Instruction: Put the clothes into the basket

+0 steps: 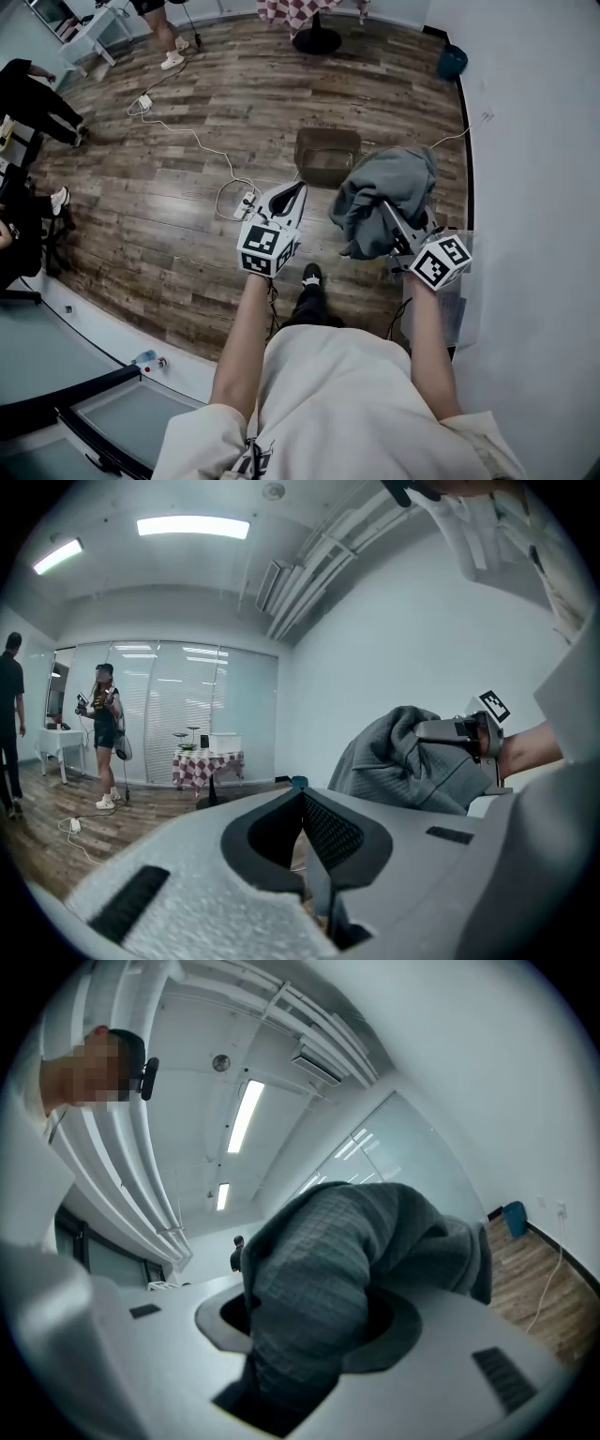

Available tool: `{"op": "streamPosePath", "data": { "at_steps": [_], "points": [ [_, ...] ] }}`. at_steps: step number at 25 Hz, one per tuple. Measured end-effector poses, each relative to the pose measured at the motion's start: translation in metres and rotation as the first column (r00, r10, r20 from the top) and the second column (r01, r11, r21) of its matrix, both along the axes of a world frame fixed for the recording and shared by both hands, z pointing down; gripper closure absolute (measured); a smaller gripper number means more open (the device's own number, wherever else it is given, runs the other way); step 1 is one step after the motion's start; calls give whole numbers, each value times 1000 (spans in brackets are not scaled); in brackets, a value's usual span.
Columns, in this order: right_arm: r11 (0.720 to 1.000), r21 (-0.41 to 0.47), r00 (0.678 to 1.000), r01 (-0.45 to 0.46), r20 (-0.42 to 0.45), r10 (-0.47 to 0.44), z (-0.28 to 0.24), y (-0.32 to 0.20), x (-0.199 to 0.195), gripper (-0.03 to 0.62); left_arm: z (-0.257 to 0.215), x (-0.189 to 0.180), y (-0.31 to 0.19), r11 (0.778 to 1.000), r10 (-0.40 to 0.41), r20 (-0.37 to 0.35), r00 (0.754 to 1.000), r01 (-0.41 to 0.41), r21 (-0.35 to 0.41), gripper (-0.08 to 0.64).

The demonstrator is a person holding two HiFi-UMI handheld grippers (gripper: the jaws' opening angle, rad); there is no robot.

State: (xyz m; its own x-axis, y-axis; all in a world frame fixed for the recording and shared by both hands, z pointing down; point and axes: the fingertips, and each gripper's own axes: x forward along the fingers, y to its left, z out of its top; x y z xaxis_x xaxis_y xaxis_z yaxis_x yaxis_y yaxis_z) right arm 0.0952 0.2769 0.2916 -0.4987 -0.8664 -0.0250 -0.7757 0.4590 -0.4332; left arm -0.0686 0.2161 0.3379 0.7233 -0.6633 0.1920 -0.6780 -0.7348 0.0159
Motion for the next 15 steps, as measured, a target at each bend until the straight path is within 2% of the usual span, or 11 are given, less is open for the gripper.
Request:
{"op": "streamPosePath", "data": {
  "at_steps": [5, 11, 15],
  "points": [
    [997, -32, 998, -66, 13, 66, 4, -24, 11, 396, 8, -3, -29, 999, 14, -7, 1000, -14, -31, 548],
    [991, -56, 993, -118, -24, 117, 10, -50, 19, 396, 25, -5, -52, 995, 70, 73, 995, -64, -78, 548],
    [990, -53, 990, -134, -54, 131, 11, -69, 16, 396, 31, -28, -76, 987, -2, 30, 1000, 6, -160, 548]
  ]
}}
